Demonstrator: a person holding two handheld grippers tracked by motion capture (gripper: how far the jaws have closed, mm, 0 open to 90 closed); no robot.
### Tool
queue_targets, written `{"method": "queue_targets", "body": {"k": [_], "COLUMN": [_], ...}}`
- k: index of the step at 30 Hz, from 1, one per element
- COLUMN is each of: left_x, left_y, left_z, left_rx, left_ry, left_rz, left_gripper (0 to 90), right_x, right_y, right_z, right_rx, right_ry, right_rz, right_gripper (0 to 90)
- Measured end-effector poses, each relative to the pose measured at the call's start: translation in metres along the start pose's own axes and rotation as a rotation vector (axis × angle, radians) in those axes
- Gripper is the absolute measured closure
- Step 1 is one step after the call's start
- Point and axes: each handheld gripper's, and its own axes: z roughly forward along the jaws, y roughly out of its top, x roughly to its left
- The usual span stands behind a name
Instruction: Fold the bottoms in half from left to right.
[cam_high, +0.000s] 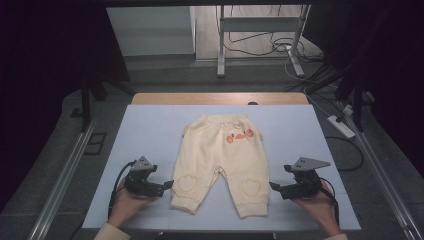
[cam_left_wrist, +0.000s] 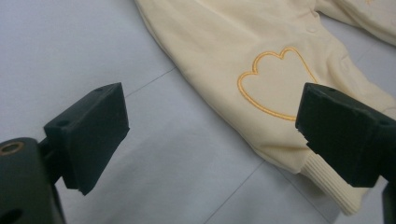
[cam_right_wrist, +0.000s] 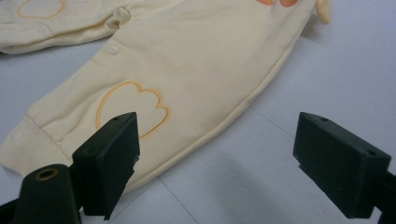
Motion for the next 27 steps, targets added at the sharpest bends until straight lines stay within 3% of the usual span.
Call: {"method": "queue_targets", "body": {"k": [27], "left_x": [0.0009], "left_y": [0.0013], "left_z": [-0.0016], "left_rx": [-0.006], "left_ry": [0.017], "left_rz": [0.002], "left_gripper": [11.8], "right_x": [0.0027], "right_y": [0.0059], "right_z": [0.0029], "right_rx": [-0.033], "right_ry": [0.021], "right_rz": [-0.006], "right_gripper": [15.8]}}
